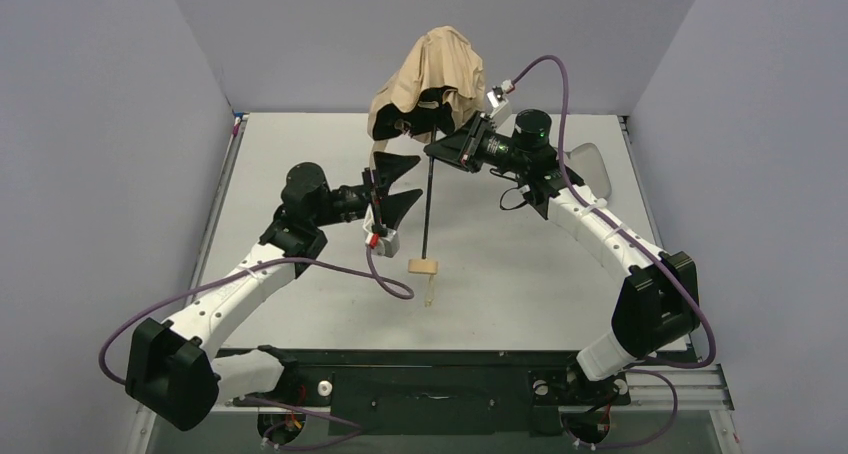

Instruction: Open the umbrella

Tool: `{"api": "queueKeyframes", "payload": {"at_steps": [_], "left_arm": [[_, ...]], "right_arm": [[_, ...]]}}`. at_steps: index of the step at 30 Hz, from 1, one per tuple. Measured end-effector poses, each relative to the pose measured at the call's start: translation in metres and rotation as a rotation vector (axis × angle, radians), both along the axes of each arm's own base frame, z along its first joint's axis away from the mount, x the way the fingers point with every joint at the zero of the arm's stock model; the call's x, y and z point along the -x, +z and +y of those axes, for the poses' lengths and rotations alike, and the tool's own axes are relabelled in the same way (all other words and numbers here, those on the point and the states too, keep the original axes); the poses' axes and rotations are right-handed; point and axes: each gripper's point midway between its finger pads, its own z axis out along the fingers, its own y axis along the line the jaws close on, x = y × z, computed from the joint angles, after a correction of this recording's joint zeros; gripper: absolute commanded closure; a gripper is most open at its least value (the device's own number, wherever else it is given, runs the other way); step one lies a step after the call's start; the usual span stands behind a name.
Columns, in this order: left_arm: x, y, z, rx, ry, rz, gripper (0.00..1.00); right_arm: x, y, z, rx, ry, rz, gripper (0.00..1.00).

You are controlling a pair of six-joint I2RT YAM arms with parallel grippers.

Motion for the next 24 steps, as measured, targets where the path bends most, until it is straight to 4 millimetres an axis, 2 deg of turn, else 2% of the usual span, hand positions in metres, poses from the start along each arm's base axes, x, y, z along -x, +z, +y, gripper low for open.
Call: {"api": "queueKeyframes", "payload": {"at_steps": [6,12,14,17,19,21,24], "left_arm": [[0.004,-0.01,-0.022,-0.078,-0.048,-0.243,0.39],[0.008,-0.016,-0.034,-0.131,-0.064,-0.376,0.49],[0.006,-0.018,-0.036,-0.145,-0.06,-0.405,0.55],[0.0,-0.026,-0.04,-0.17,-0.044,-0.428,0.8],[-0.004,-0.032,-0.044,-0.182,-0.04,-0.445,0.88],[-0.007,-0.029,-0.048,-0.173,-0.025,-0.476,0.9],[-0.009,-0.026,-0.051,-0.162,-0.01,-0.496,1.0]], "right_arm": [[0.005,-0.003,0.001,-0.003,0.024,0.038,1.0],[0.011,-0.006,0.003,-0.001,0.051,0.061,1.0],[0.014,-0.008,0.004,0.002,0.061,0.072,1.0],[0.02,-0.009,0.008,0.005,0.087,0.081,1.0],[0.025,-0.011,0.011,0.012,0.105,0.08,1.0],[0.027,-0.013,0.012,0.018,0.116,0.085,1.0],[0.028,-0.014,0.013,0.023,0.119,0.081,0.98]]}}
